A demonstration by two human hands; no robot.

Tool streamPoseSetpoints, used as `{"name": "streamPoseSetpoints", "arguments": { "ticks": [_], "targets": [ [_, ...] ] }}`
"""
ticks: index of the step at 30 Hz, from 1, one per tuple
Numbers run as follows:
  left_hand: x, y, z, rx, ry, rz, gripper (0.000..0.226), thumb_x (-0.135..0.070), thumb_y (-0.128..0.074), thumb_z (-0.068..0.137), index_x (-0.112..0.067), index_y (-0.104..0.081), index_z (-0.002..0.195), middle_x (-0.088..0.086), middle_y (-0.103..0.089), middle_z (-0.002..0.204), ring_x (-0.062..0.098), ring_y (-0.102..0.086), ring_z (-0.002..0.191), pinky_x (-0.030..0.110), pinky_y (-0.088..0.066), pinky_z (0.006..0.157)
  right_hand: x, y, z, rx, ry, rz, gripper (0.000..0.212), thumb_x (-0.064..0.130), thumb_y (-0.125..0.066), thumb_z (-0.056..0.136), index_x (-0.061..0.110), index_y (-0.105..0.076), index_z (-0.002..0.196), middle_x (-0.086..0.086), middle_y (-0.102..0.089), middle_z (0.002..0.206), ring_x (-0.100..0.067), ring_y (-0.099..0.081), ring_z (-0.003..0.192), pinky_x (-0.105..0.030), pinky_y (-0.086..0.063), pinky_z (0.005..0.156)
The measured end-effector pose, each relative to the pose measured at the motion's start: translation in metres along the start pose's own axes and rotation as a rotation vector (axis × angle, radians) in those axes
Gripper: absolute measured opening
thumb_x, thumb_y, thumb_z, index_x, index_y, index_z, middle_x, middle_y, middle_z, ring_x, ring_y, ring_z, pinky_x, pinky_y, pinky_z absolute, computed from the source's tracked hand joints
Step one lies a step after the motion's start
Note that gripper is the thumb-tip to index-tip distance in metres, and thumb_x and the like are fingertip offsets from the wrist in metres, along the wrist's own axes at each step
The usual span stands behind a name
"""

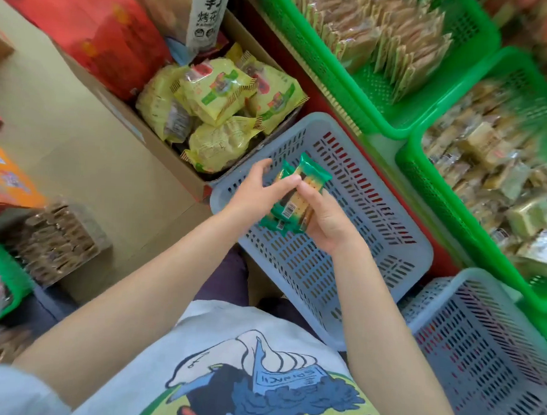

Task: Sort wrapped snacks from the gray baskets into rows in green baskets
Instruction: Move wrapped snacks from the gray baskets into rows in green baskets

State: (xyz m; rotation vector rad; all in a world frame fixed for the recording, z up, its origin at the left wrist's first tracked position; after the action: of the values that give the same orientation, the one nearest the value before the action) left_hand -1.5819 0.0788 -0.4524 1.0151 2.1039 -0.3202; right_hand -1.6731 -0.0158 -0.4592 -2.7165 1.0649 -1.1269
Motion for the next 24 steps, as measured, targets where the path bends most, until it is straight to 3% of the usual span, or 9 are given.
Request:
{"name": "streamPoseSetpoints", "arguments": {
  "ticks": [2,6,9,11,13,16,19,24],
  "targets": [
    [-0.009,-0.025,0.004,0.145,0.048,-0.041,0.086,-0.072,-0.065,0.077,-0.026,-0.042,0.146,-0.009,-0.053,0.139,0.013,-0.057,0.121,0.04,-0.047,0.104,0.019,0.012,-0.022,-0.059,0.079,-0.022,0.058,0.046,-0.061,0.091,0.011,-0.057,0.136,-0.015,-0.066,0.131,-0.032,-0.065,0.118,-0.049,-0.053,0.099],
    [-0.045,-0.078,-0.007,0.39,0.021,-0.213,0.033,-0.04,-0.063,0.095,-0.015,-0.06,0.116,0.007,-0.072,0.113,0.019,-0.073,0.092,0.032,-0.059,0.074,0.043,0.05,-0.064,-0.22,0.146,0.025,0.057,0.056,-0.048,0.094,0.014,-0.061,0.129,-0.011,-0.071,0.122,-0.029,-0.069,0.111,-0.052,-0.055,0.095],
    [-0.07,-0.116,-0.022,0.561,0.058,-0.271,0.037,-0.037,-0.063,0.093,-0.012,-0.065,0.12,0.011,-0.075,0.107,0.024,-0.073,0.091,0.035,-0.061,0.073,0.051,0.089,-0.097,-0.428,0.158,0.057,0.054,0.045,-0.057,0.099,0.008,-0.054,0.137,-0.014,-0.066,0.129,-0.028,-0.069,0.111,-0.052,-0.054,0.096],
    [-0.081,-0.135,-0.029,0.601,0.089,-0.22,0.037,-0.038,-0.063,0.094,-0.012,-0.067,0.119,0.011,-0.076,0.103,0.024,-0.074,0.086,0.034,-0.061,0.069,0.054,0.113,-0.118,-0.553,0.177,0.082,0.081,0.053,-0.073,0.084,0.008,-0.045,0.146,-0.013,-0.057,0.142,-0.028,-0.061,0.124,-0.055,-0.049,0.104],
    [-0.09,-0.151,-0.036,0.608,0.115,-0.17,0.027,-0.036,-0.062,0.096,-0.014,-0.07,0.11,0.008,-0.076,0.094,0.022,-0.073,0.078,0.032,-0.061,0.065,0.063,0.133,-0.149,-0.704,0.221,0.115,0.099,0.061,-0.074,0.079,0.013,-0.032,0.155,-0.006,-0.039,0.158,-0.024,-0.042,0.142,-0.05,-0.035,0.117],
    [-0.101,-0.178,-0.049,0.63,0.159,-0.162,0.022,-0.036,-0.062,0.095,-0.015,-0.071,0.095,0.006,-0.075,0.084,0.021,-0.071,0.073,0.032,-0.059,0.068,0.068,0.163,-0.198,-0.945,0.282,0.121,0.072,0.044,-0.053,0.102,0.017,-0.019,0.159,0.001,-0.024,0.164,-0.02,-0.027,0.149,-0.037,-0.027,0.116],
    [-0.111,-0.215,-0.068,0.701,0.144,-0.158,0.025,-0.034,-0.061,0.096,-0.018,-0.076,0.085,0.006,-0.077,0.085,0.02,-0.073,0.073,0.032,-0.06,0.067,0.062,0.179,-0.222,-0.979,0.269,0.09,0.064,0.043,-0.04,0.106,0.017,-0.017,0.16,0.0,-0.021,0.165,-0.02,-0.024,0.15,-0.035,-0.027,0.115],
    [-0.113,-0.284,-0.103,0.765,0.05,-0.066,0.026,-0.033,-0.058,0.099,-0.013,-0.067,0.112,0.006,-0.076,0.09,0.019,-0.074,0.075,0.028,-0.057,0.059,0.042,0.201,-0.25,-0.926,0.219,0.243,0.073,0.061,-0.026,0.102,0.019,-0.013,0.16,0.001,-0.017,0.166,-0.021,-0.018,0.152,-0.041,-0.019,0.12]
  ]
}}
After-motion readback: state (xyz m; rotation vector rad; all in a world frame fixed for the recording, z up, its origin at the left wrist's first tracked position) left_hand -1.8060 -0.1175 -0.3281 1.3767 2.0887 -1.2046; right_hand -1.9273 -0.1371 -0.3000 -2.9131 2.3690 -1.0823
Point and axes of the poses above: each hand's wrist, its own z-axis towards the middle knuckle, its own y-axis out of the back of the hand, x = y × z, the point moved 9 cm from there along z, towards the middle knuckle
